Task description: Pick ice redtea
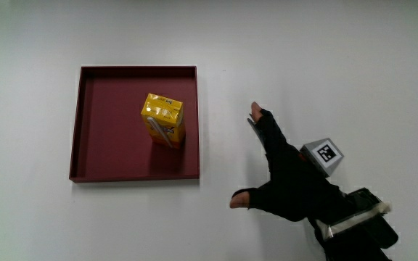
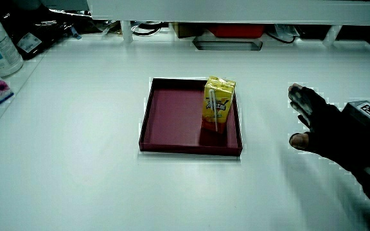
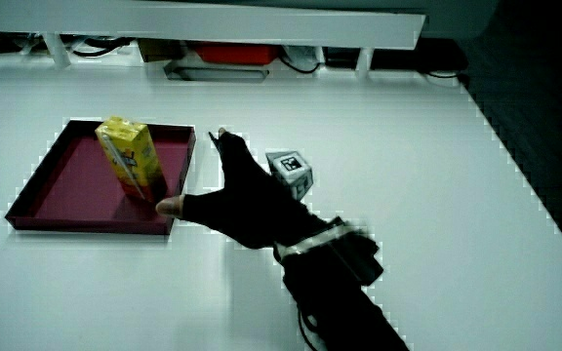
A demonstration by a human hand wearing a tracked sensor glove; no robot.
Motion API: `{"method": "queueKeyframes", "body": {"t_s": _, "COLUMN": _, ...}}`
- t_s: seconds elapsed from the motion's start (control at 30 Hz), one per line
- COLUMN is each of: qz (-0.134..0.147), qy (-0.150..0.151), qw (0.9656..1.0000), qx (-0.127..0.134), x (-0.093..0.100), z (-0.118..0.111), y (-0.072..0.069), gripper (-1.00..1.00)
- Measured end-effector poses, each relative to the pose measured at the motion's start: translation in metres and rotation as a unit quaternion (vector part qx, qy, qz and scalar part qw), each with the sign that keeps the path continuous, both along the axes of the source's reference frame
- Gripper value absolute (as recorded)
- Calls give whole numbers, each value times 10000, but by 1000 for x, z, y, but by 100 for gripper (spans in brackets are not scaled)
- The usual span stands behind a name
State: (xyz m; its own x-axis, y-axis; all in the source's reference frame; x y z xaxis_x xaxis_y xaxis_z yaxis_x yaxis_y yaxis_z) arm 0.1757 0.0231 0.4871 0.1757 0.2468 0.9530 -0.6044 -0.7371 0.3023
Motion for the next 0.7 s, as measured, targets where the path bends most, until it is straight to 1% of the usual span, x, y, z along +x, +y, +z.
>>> {"method": "queueKeyframes", "body": {"t_s": 0.03, "qz": -19, "qy": 4, "qw": 10000, "qx": -25, "x": -3, "z": 2, "y": -1, "gripper": 0}}
{"method": "queueKeyframes", "body": {"t_s": 0.1, "qz": -66, "qy": 144, "qw": 9998, "qx": -138, "x": -10, "z": 5, "y": -3, "gripper": 0}}
{"method": "queueKeyframes", "body": {"t_s": 0.13, "qz": -109, "qy": 234, "qw": 9993, "qx": -268, "x": -15, "z": 4, "y": -5, "gripper": 0}}
{"method": "queueKeyframes", "body": {"t_s": 0.2, "qz": -149, "qy": 162, "qw": 9993, "qx": -292, "x": -25, "z": 5, "y": -9, "gripper": 0}}
{"method": "queueKeyframes", "body": {"t_s": 0.23, "qz": -218, "qy": 152, "qw": 9994, "qx": -222, "x": -28, "z": 10, "y": -11, "gripper": 0}}
{"method": "queueKeyframes", "body": {"t_s": 0.27, "qz": -220, "qy": 44, "qw": 9994, "qx": -260, "x": -34, "z": 9, "y": -12, "gripper": 0}}
{"method": "queueKeyframes", "body": {"t_s": 0.3, "qz": -258, "qy": 46, "qw": 9992, "qx": -292, "x": -38, "z": 11, "y": -14, "gripper": 0}}
{"method": "queueKeyframes", "body": {"t_s": 0.33, "qz": -309, "qy": 225, "qw": 9988, "qx": -293, "x": -41, "z": 16, "y": -15, "gripper": 0}}
{"method": "queueKeyframes", "body": {"t_s": 0.37, "qz": -314, "qy": 183, "qw": 9985, "qx": -405, "x": -46, "z": 15, "y": -17, "gripper": 0}}
{"method": "queueKeyframes", "body": {"t_s": 0.43, "qz": -351, "qy": 102, "qw": 9983, "qx": -446, "x": -57, "z": 16, "y": -20, "gripper": 0}}
{"method": "queueKeyframes", "body": {"t_s": 0.47, "qz": -372, "qy": -49, "qw": 9986, "qx": -384, "x": -62, "z": 17, "y": -22, "gripper": 0}}
{"method": "queueKeyframes", "body": {"t_s": 0.5, "qz": -383, "qy": -13, "qw": 9987, "qx": -328, "x": -65, "z": 21, "y": -23, "gripper": 0}}
{"method": "queueKeyframes", "body": {"t_s": 0.53, "qz": -395, "qy": -61, "qw": 9985, "qx": -377, "x": -70, "z": 20, "y": -25, "gripper": 0}}
{"method": "queueKeyframes", "body": {"t_s": 0.57, "qz": -402, "qy": 51, "qw": 9984, "qx": -396, "x": -73, "z": 23, "y": -26, "gripper": 0}}
{"method": "queueKeyframes", "body": {"t_s": 0.6, "qz": -403, "qy": -69, "qw": 9986, "qx": -321, "x": -77, "z": 25, "y": -28, "gripper": 0}}
{"method": "queueKeyframes", "body": {"t_s": 0.63, "qz": -387, "qy": -160, "qw": 9986, "qx": -321, "x": -81, "z": 23, "y": -30, "gripper": 0}}
{"method": "queueKeyframes", "body": {"t_s": 0.7, "qz": -380, "qy": -225, "qw": 9986, "qx": -281, "x": -87, "z": 25, "y": -34, "gripper": 0}}
